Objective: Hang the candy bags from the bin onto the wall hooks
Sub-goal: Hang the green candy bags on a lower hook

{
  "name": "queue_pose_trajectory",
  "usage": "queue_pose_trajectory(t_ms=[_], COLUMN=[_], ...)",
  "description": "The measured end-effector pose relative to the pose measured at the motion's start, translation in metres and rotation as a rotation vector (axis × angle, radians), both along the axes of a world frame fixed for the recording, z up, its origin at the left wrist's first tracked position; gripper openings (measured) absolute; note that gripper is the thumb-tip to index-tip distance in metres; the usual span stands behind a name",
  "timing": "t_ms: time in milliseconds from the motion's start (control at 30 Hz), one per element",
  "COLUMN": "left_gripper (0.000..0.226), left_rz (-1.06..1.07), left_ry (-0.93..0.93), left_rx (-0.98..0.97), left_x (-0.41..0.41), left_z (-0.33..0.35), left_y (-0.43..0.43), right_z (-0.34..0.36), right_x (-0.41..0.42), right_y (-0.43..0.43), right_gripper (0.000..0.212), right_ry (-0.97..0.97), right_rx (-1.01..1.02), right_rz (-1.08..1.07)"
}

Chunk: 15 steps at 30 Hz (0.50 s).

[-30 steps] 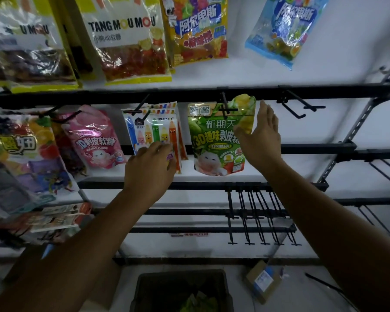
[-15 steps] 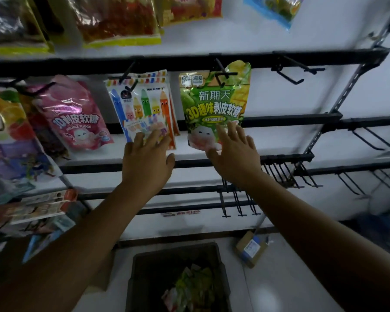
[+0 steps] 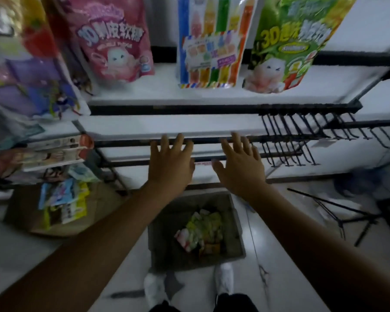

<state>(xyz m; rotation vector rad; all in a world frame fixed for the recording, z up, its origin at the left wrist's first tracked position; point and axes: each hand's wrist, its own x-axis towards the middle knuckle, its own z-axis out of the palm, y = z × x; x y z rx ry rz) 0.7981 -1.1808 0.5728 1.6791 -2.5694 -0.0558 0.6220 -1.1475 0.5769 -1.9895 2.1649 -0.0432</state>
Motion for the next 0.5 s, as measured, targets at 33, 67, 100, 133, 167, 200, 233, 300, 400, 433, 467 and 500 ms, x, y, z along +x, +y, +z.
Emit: queue_pose_trajectory(t_ms=[33,67,100,133,167,200,233,300,400,433,467,500], left_gripper=[0.052,0.052,0.051,0.051,0.052,0.052,0.052,0.051,0.049,0.05,0.051,0.051], left_rz=[0.003,0.008,0.014,0.022,0.032,0.045,0.062,0.091,0.133,0.142,0.147,0.151], left_ry=[0.001,-0.002,-0.008,-0.016,-0.023,-0.028,-0.034,-0.051,-0.047,-0.04,-0.039,-0.041], left_rx=[0.029,0.054,0.07,0.083,0.104,0.133,0.164,0.209,0.289,0.324,0.348,0.365], left_x=[0.006,0.011,0.014,0.016,0.017,0.018,0.017,0.014,-0.001,-0.008,-0.014,-0.02], left_z=[-0.01,-0.02,-0.029,-0.038,-0.048,-0.058,-0.069,-0.094,-0.133,-0.148,-0.163,-0.177], left_y=[0.003,0.006,0.01,0.014,0.018,0.022,0.025,0.032,0.045,0.051,0.056,0.061], right_z=[-0.01,-0.02,-0.031,-0.042,-0.054,-0.066,-0.079,-0.105,-0.146,-0.16,-0.174,-0.188], right_x=[0.007,0.013,0.018,0.022,0.025,0.027,0.029,0.03,0.023,0.019,0.014,0.009], right_y=[0.004,0.008,0.011,0.014,0.017,0.019,0.021,0.025,0.037,0.043,0.05,0.056], right_gripper=[0.068,0.068,0.068,0.068,0.068,0.068,0.068,0.067,0.065,0.065,0.065,0.065], right_ry=[0.004,0.008,0.009,0.011,0.014,0.015,0.007,-0.019,-0.038,-0.041,-0.044,-0.049], right_rx=[0.029,0.061,0.095,0.13,0.162,0.19,0.215,0.264,0.337,0.364,0.391,0.416], right_rz=[0.0,0.001,0.004,0.01,0.022,0.037,0.05,0.067,0.091,0.097,0.104,0.11])
